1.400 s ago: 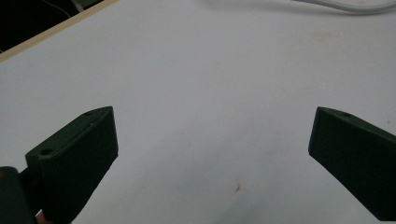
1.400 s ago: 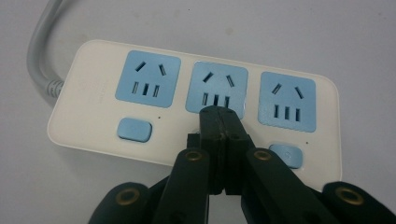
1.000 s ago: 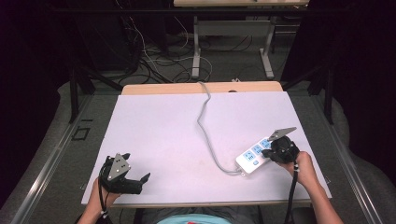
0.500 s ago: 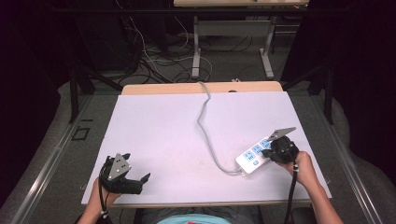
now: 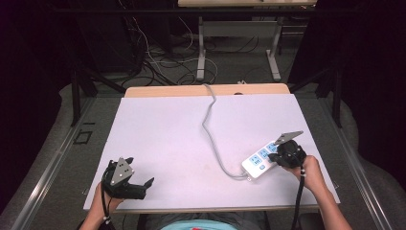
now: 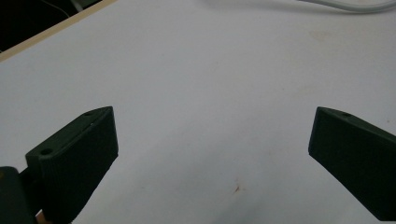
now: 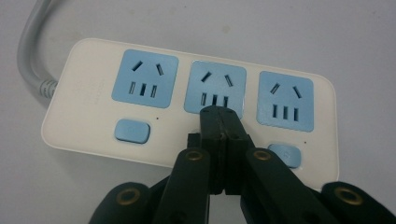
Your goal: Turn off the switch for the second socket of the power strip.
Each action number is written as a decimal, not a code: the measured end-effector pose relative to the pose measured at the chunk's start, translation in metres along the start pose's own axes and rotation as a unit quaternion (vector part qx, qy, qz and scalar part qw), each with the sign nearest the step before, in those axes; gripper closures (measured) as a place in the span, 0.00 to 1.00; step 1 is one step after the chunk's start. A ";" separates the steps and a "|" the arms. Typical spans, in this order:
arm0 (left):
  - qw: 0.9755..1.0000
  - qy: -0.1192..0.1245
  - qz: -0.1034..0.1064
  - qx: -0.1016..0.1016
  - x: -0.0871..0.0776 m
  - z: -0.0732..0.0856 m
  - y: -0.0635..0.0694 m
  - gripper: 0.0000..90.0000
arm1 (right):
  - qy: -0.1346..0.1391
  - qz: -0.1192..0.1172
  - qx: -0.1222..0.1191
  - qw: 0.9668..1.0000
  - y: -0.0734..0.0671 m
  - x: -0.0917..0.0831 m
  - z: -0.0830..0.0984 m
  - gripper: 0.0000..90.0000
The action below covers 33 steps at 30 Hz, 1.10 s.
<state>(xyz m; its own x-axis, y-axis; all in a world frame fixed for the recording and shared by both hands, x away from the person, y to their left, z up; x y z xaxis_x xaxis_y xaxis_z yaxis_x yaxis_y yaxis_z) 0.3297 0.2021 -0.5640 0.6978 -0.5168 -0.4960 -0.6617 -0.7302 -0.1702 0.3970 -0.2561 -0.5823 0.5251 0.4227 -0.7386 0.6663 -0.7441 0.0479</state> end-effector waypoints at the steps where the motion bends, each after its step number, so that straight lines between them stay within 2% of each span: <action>1: 1.000 0.000 -0.002 0.002 0.000 0.000 -0.001 0.02 | 0.001 -0.002 0.000 1.000 0.000 0.000 0.000 1.00; 5: 1.000 0.000 -0.002 0.001 0.000 0.000 0.000 0.02 | 0.003 -0.004 0.003 1.000 0.000 0.000 0.000 1.00; 10: 1.000 0.000 0.000 0.001 0.000 0.000 0.000 0.02 | 0.001 -0.008 0.023 1.000 0.001 0.000 0.001 1.00; 12: 1.000 0.000 -0.002 0.002 0.000 0.000 0.000 0.02 | 0.004 -0.006 0.016 1.000 0.001 0.000 0.001 1.00; 18: 1.000 0.000 0.000 0.000 0.000 0.000 0.000 0.02 | 0.006 -0.004 0.019 1.000 0.001 0.000 0.001 1.00; 23: 1.000 -0.003 -0.003 0.009 0.000 0.000 -0.001 0.02 | 0.006 0.001 0.015 1.000 0.003 0.001 0.001 1.00; 24: 1.000 -0.002 0.000 0.003 0.000 0.000 0.000 0.02 | 0.006 0.004 0.019 1.000 0.003 0.001 0.001 1.00; 33: 1.000 -0.001 -0.001 0.003 0.000 0.000 0.000 0.02 | 0.009 -0.004 0.018 1.000 0.002 0.000 0.002 1.00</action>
<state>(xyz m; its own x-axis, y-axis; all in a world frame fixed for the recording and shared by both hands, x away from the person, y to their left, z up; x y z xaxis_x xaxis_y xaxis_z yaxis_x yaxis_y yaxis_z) 0.3299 0.2024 -0.5643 0.6983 -0.5141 -0.4981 -0.6618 -0.7288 -0.1757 0.3978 -0.2585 -0.5836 0.5296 0.4375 -0.7267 0.6510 -0.7589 0.0176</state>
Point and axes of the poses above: each handheld gripper's, and its own axes: x roughly forward along the jaws, z roughly out of its underside, y roughly to its right, the point moved 8 cm from there along x, roughly forward along the jaws, and after that the axes turned 6 degrees about y, right-handed, at the moved point
